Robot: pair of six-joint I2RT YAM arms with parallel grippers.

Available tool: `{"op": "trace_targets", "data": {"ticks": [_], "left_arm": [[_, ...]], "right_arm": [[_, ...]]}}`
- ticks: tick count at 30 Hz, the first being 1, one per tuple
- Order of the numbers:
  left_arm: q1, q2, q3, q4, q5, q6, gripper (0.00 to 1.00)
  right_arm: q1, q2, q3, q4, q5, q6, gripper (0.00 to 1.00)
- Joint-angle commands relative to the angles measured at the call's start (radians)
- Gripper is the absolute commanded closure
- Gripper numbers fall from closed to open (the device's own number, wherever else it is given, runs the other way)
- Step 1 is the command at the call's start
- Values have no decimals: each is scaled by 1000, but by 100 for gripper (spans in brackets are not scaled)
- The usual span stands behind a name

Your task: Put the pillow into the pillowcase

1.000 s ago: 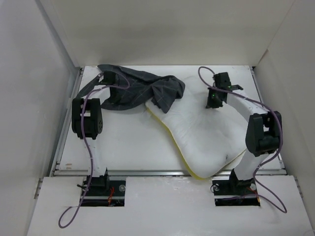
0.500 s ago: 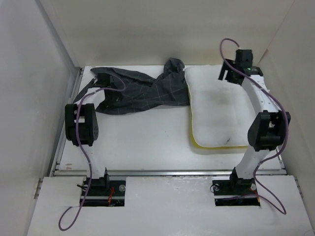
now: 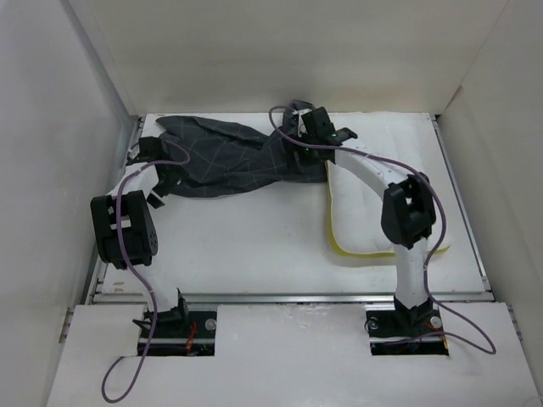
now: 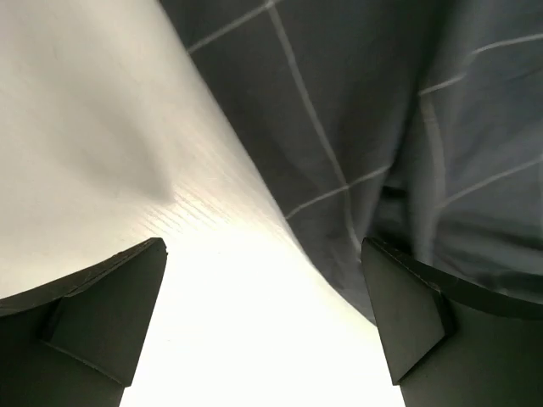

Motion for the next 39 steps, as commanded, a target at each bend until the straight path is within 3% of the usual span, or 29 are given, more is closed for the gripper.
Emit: {"op": "trace_targets", "data": {"ticks": [1,9,10,11,12,14,15,16,19,20,21,28,31,37,39], "left_arm": [[-10,19,-8,-3,2,-29,0],[-10,117,50,48,54,-38,2],[-10,131,60,48,54,-38,7],[-10,145,60,59,65,-29,19],[-10,177,87,59,65,-29,54],[-10,209,107,59,75,-15,93],[-10,234,118,59,75,-15,100],[-10,234,138,68,75,4,100],[1,199,147,80,39,18,100],[10,179,147,94,26,18,100],[10,157,147,94,16,18,100],[73,-21,147,88,-87,38,100],[100,-77,106,79,-119,49,100],[128,-111,87,69,-132,49,100],[128,-111,96,69,-121,49,100]], "right_arm": [[-18,79,88,-1,70,34,12],[-28,166,87,77,41,22,9],[-28,182,87,88,40,22,9],[-28,195,87,100,40,22,11],[-28,196,87,100,27,22,13],[-28,208,67,109,-4,22,24],[-28,208,67,120,-21,22,31],[-28,208,39,134,-59,22,64],[-18,197,7,145,-94,-3,71],[-9,188,-19,145,-95,-3,92],[-9,177,-35,157,-78,-3,100],[0,-45,-160,189,-55,-59,100],[11,-67,-179,145,-55,-127,71],[100,-33,-222,123,-59,-308,24],[146,5,-210,100,-59,-342,23]]}}
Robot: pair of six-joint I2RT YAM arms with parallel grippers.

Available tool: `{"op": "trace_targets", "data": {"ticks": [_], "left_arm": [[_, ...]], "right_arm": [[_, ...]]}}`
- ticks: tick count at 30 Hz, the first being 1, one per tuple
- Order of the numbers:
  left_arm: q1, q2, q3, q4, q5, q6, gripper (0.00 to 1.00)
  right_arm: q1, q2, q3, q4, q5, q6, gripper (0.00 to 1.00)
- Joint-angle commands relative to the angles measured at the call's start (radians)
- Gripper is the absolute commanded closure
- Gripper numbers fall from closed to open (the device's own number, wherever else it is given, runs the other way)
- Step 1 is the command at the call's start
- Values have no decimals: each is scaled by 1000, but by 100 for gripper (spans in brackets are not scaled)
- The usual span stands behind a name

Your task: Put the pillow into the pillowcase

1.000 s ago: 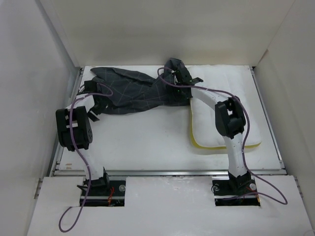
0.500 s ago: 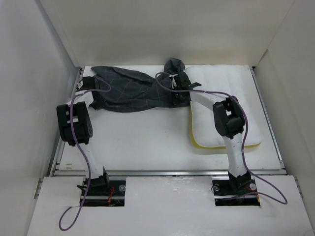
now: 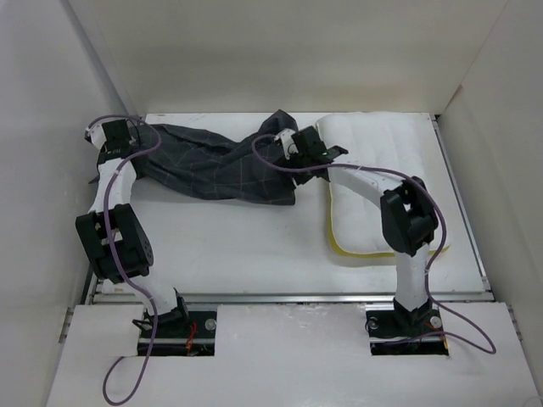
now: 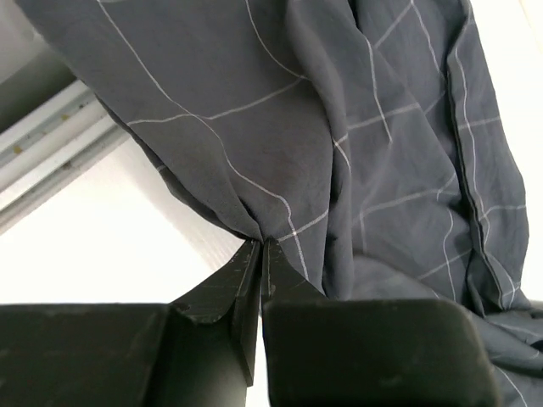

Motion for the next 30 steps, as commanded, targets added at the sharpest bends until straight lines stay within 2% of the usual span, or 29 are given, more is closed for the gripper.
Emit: {"op": "trace_targets", "data": {"ticks": [1,2,3,8,11,13,14,16,17,19,21,22,23,27,30], "left_arm": [[-4,-15,-17,-14,-14,17,100],[-4,-15,-17,-14,-14,17,100],[-4,-15,-17,-14,-14,17,100],[-4,-15,-8,-24,-14,17,100],[-4,-15,-8,-24,-14,17,100],[-4,-15,-8,-24,-14,17,100],[-4,-15,1,-24,-14,17,100],[-4,-6,26,-24,-3,27,100],[-4,5,41,-24,9,27,100],[-4,34,107,-33,18,37,100],[-4,43,173,-45,40,46,100],[-4,63,252,-60,49,46,100],[-4,74,297,-85,49,55,100],[-4,96,474,-145,60,66,100],[-4,36,474,-145,60,75,100]], "right_arm": [[85,59,0,-44,-11,-145,21],[107,70,12,-44,-11,-155,8],[107,84,12,-53,-23,-155,0],[116,116,23,-43,-92,-141,0],[116,128,-12,-5,-17,-85,0],[116,137,-32,30,50,-69,13],[116,137,-32,44,84,-48,30],[116,137,-11,54,194,-32,73],[116,137,6,54,217,-32,79],[80,113,87,63,279,-11,100],[46,86,170,49,279,-11,100],[29,67,214,39,262,-11,100],[-8,49,303,38,227,-11,100],[-65,-59,458,-23,121,0,100],[-77,-171,424,-35,65,0,100]]}}
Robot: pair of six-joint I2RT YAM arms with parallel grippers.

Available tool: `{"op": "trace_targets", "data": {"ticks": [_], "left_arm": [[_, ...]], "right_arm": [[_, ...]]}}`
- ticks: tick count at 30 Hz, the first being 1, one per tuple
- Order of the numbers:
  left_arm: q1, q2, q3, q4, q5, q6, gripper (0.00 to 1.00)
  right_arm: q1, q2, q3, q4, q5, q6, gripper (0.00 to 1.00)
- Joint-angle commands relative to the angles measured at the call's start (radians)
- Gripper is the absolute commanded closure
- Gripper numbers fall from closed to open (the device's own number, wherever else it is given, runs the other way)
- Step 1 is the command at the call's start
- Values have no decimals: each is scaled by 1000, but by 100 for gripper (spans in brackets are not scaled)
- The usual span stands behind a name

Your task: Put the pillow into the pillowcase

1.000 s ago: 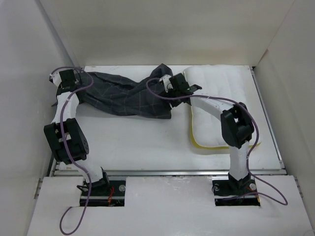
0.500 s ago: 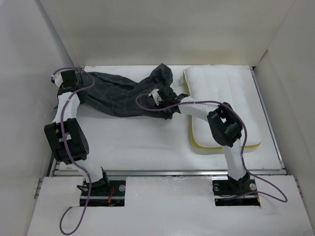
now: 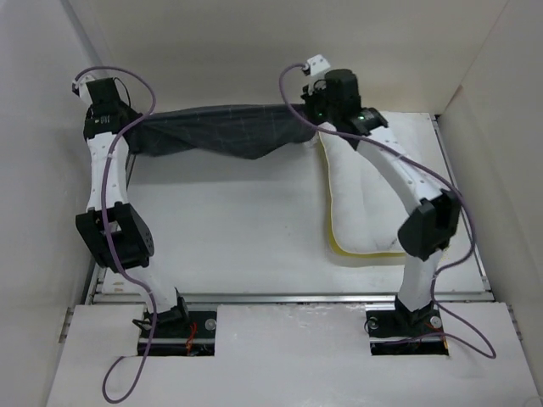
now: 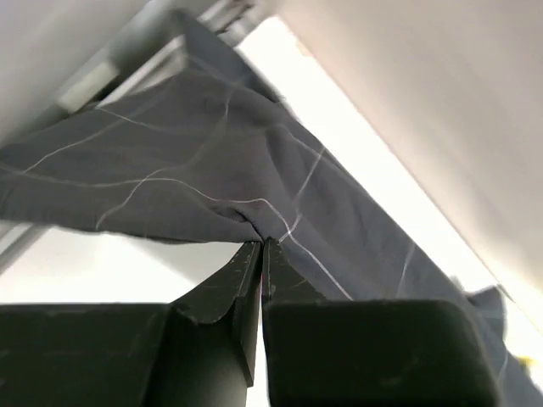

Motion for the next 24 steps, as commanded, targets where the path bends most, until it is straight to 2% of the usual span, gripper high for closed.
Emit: {"op": "trace_targets", "data": {"ticks": [1,3,4,5,6,7,10,11,12,13,14,15,16,17,19,23,24], "left_arm": [[10,-100,23,-20,-43,35,100],[10,-166,-76,-10,-56,35,100],[10,-189,-121,-10,-65,20,100],[10,-214,-168,-10,-95,6,100],[10,-259,-266,-10,-114,-9,100],[10,-281,-319,-20,-134,-29,100],[21,-361,-493,-49,-189,-97,100],[21,-375,-520,-69,-206,-114,95],[21,-384,-535,-101,-235,-172,75],[21,-399,-551,-146,-222,-186,10],[21,-409,-561,-146,-222,-186,10],[21,-424,-572,-160,-212,-197,0],[21,-464,-586,-160,-203,-197,0],[21,-488,-612,-143,-192,-197,0],[21,-545,-640,-116,-162,-185,0],[-78,-654,-649,-7,-72,-71,0],[-106,-654,-649,39,-48,-44,0]], "right_arm": [[0,-196,-63,20,-63,6,100],[0,-296,-191,55,-120,6,100],[11,-325,-328,86,-120,6,100],[32,-376,-397,95,-120,6,100],[49,-397,-462,95,-120,16,100],[94,-414,-586,107,-120,25,100],[202,-476,-748,107,-175,59,95],[223,-493,-838,98,-194,74,92],[243,-532,-878,83,-214,99,86],[269,-583,-944,72,-247,122,67],[278,-583,-971,72,-264,122,58],[278,-650,-991,48,-283,122,47],[278,-689,-1006,48,-283,137,38],[278,-730,-1006,48,-265,147,20],[278,-848,-1017,89,-204,198,0],[278,-962,-979,170,9,281,0],[278,-971,-960,182,153,303,0]]}}
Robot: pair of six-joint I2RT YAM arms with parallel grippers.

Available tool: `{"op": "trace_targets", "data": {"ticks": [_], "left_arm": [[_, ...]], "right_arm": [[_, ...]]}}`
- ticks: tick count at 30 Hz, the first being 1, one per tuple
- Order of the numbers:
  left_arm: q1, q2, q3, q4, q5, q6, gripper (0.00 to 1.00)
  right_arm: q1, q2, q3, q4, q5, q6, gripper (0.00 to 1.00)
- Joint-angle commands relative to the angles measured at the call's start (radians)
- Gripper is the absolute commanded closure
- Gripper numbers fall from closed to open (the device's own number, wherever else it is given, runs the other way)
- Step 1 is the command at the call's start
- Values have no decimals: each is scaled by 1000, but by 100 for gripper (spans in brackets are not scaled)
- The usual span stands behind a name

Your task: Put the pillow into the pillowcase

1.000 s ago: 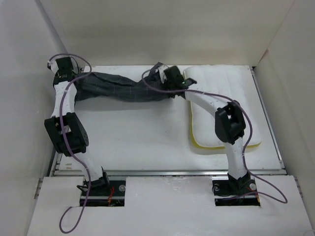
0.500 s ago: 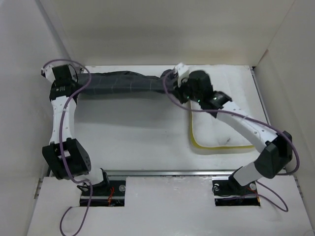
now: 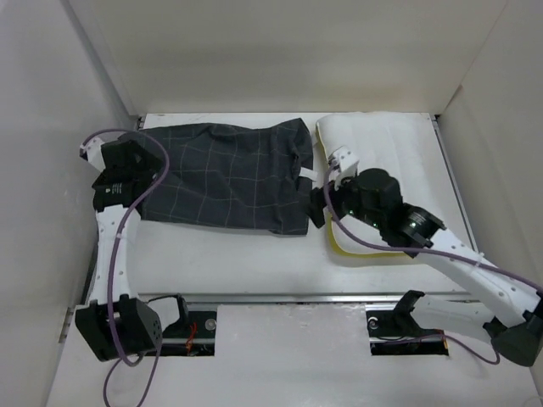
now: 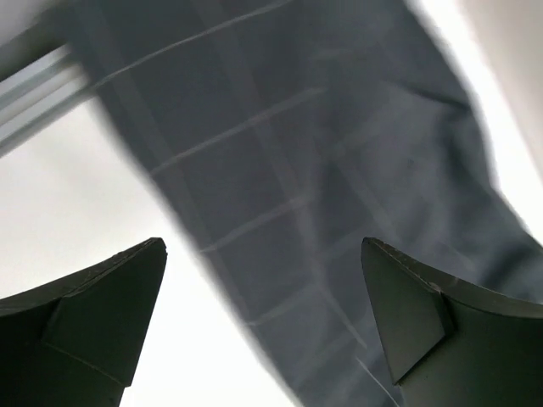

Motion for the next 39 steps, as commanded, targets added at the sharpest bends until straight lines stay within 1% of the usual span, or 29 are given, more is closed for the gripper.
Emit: {"op": "trace_targets", "data": {"ticks": [1,2,3,4,5,6,7,9,10,11,12,13,14,15,16,17,18,21,23,26,29,32,33,36,37,39], "left_arm": [[-103,-51,25,151,93,89,0],[-143,-18,40,163,93,102,0],[-233,10,89,163,84,111,0],[-284,43,123,163,67,138,0],[-336,83,160,149,23,154,0],[-437,176,243,136,-3,154,0],[-483,227,284,122,-18,169,0],[-558,335,367,111,-9,210,0],[-623,444,455,85,15,224,2],[-651,500,498,71,35,240,6],[-677,554,541,57,65,249,8],[-726,656,583,45,66,278,11],[-747,703,664,12,55,278,13],[-763,747,700,-5,55,278,16],[-777,790,736,-22,46,278,24],[-799,868,808,-39,64,296,26],[-810,902,836,-71,64,297,28],[-843,1004,916,-104,46,297,28],[-853,1062,951,-113,60,297,28],[-853,1107,1002,-113,76,286,28],[-863,1150,1025,-128,61,277,28],[-863,1173,1036,-180,-5,266,38],[-863,1173,1025,-181,-20,266,44],[-863,1173,982,-181,-20,266,44],[-863,1173,982,-181,3,266,43],[-873,1173,958,-181,3,278,40]], "right_arm": [[-5,-43,74,133,323,114,0],[-5,-43,91,133,382,131,0],[-19,-30,111,123,416,131,0],[-46,-16,164,106,443,131,0],[-63,19,191,68,444,145,0],[-83,39,214,52,444,169,0],[-134,61,237,38,444,191,0],[-206,128,297,-1,419,252,0],[-246,153,317,-18,404,268,0],[-331,176,362,-40,366,280,0],[-376,225,386,-87,347,291,0],[-416,250,404,-107,323,291,0],[-488,273,441,-144,291,291,0],[-519,296,453,-156,290,291,0],[-543,334,453,-156,290,291,0],[-565,352,466,-167,290,291,0],[-606,368,475,-167,277,291,0],[-675,434,484,-167,229,282,0],[-686,487,496,-167,220,273,0],[-697,558,524,-167,229,243,0],[-697,592,545,-154,229,219,0],[-697,615,582,-129,247,219,0],[-697,639,593,-115,256,208,0],[-697,679,663,-124,269,196,0],[-697,705,680,-124,281,187,0],[-697,730,719,-124,281,187,0]]}}
